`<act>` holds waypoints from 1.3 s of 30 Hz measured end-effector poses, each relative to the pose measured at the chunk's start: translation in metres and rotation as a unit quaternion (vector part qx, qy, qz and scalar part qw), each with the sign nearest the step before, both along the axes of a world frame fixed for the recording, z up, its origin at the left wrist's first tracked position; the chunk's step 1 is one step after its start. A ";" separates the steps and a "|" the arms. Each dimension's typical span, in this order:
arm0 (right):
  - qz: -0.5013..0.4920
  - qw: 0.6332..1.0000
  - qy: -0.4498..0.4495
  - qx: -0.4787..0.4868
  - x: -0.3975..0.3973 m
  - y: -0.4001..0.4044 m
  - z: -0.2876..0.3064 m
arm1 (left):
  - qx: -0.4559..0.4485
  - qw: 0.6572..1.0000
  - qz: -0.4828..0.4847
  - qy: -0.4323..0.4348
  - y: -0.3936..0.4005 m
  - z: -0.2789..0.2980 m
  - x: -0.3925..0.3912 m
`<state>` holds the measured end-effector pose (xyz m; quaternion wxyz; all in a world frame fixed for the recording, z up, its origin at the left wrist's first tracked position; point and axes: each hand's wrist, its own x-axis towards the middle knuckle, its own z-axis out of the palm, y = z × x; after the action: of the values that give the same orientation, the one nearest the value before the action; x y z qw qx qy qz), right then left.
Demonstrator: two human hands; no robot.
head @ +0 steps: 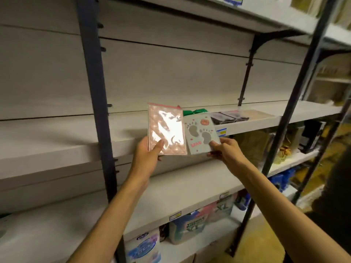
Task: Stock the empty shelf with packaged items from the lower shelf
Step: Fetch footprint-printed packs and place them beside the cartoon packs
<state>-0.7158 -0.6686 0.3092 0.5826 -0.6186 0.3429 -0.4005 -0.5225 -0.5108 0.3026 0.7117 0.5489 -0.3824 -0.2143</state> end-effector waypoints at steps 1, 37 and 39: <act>0.000 1.000 0.007 -0.005 0.003 -0.015 0.007 | -0.005 1.000 0.013 0.008 -0.011 0.006 0.002; -0.052 0.763 0.446 -0.464 0.043 -0.192 0.037 | 0.006 0.994 0.109 -0.012 -0.178 0.060 -0.002; -0.050 0.772 0.440 -0.456 0.041 -0.193 0.035 | 0.012 0.994 0.109 -0.012 -0.180 0.057 -0.002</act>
<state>-0.6744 -0.8619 0.3444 -0.0027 -0.9022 0.3694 -0.2227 -0.5243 -0.6906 0.3599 0.7197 0.5984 -0.3261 -0.1330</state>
